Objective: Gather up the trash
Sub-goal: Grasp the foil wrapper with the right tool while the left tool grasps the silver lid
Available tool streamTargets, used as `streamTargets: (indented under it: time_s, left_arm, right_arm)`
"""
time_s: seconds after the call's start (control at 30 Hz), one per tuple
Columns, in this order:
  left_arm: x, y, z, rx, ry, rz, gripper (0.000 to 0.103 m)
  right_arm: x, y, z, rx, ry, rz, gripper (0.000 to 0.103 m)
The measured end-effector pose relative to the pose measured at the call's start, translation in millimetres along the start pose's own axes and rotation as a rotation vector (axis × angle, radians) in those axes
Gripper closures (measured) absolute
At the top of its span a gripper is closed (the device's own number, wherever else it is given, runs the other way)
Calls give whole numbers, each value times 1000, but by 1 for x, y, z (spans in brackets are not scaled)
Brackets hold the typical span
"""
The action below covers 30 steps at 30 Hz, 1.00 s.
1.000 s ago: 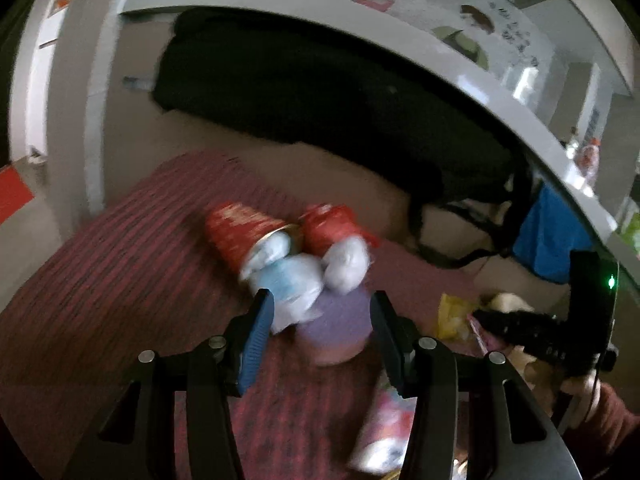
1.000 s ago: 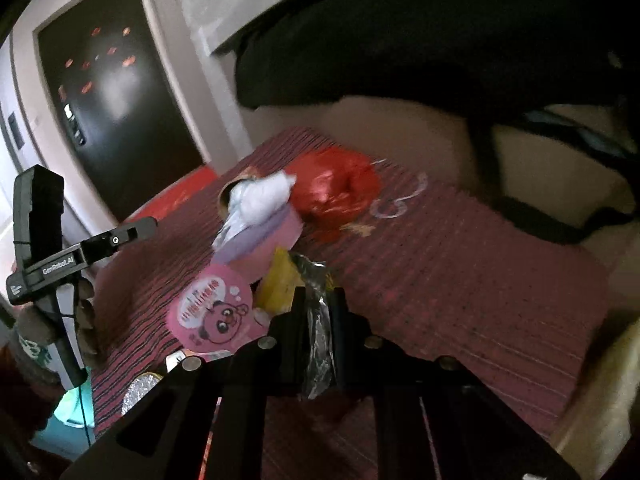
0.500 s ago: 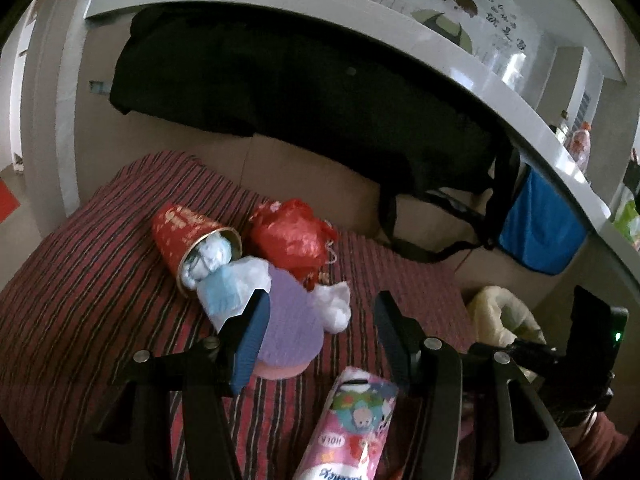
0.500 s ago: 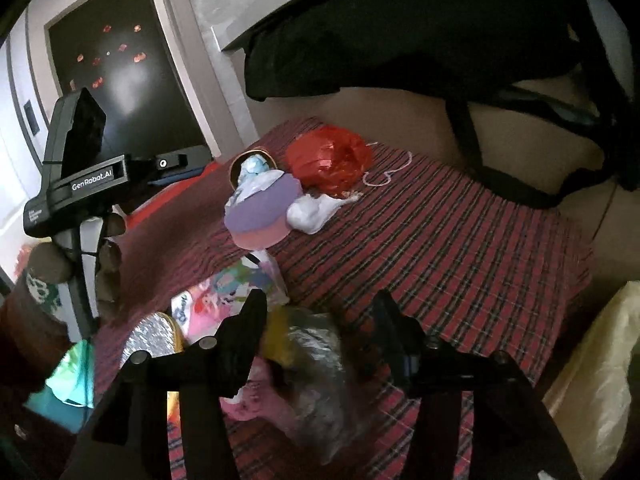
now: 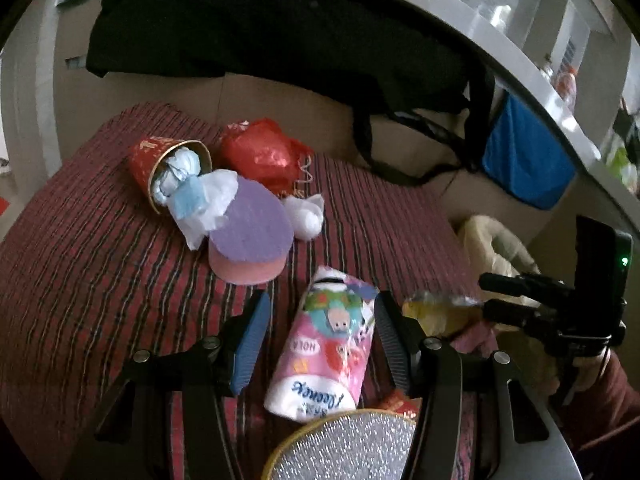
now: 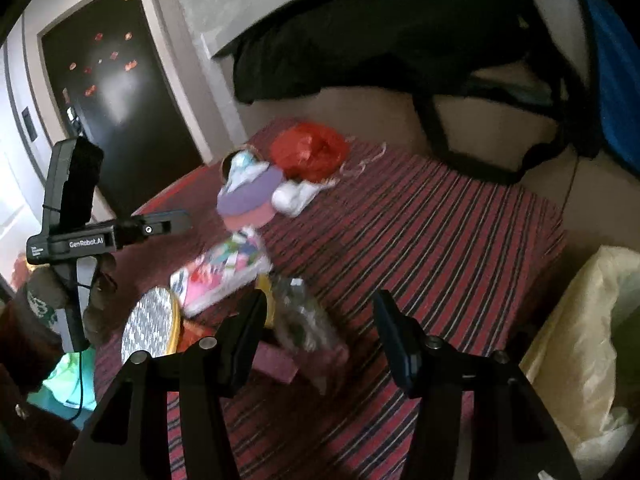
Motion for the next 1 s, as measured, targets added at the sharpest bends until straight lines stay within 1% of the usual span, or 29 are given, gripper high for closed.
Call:
streamTargets:
  time_s: [0.13,0.17,0.2,0.27,0.3,0.33,0.4,0.5,0.63,0.7,0.8,0.93,1.0]
  left_arm:
    - [-2,4,-4,-1,15,-7,48]
    - [-3,5,-5,3,12,-7,48]
    - [-5,5,-7,8,3,-2,48]
    - [-6,3,-10,17,-9,14,48]
    - [-6,3,-11,20,-9,17,48]
    - [-4,5,-12,19,1,15,48]
    - [0,10,-15,8,24,8,48]
    - [3,18,-23,-1,40,-3,48]
    - [12,30,-43,13,47,1,48]
    - [22,37,-55,21,74,2,48]
    - [39,45,-69,41,142,-18,48]
    - [53,54,-85,50,204,-31,48]
    - [56,58,-92,50,232,-57,48]
  right_arm:
    - [4,-28,-5,74,22,-3,51]
    - [5,-37,-7,96,31,-2,62]
    - [8,-42,-7,107,40,-5,75]
    - [10,-41,-3,78,40,-20,75]
    - [10,-37,1,50,34,-35,75]
    - [9,-28,7,5,16,-43,75]
    - [5,-12,16,-66,-35,-27,76]
    - [2,1,23,-103,-71,-22,76]
    - [5,6,20,-100,-67,-28,76]
    - [8,9,16,-96,-70,-12,76]
    - [19,11,8,-70,-80,51,76]
    - [56,7,-17,24,-50,167,76]
    - [76,2,-30,61,-31,214,76]
Point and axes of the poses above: each gripper's, at about its wrist camera, not at the fingertips, and y roughly against the way its jaws point, x to its left, z to its top, the point moved 4 cm from there along -y, roughly the way its jaws point, and after that the axes turned 2 degrees about x, right-handed, at the moved point
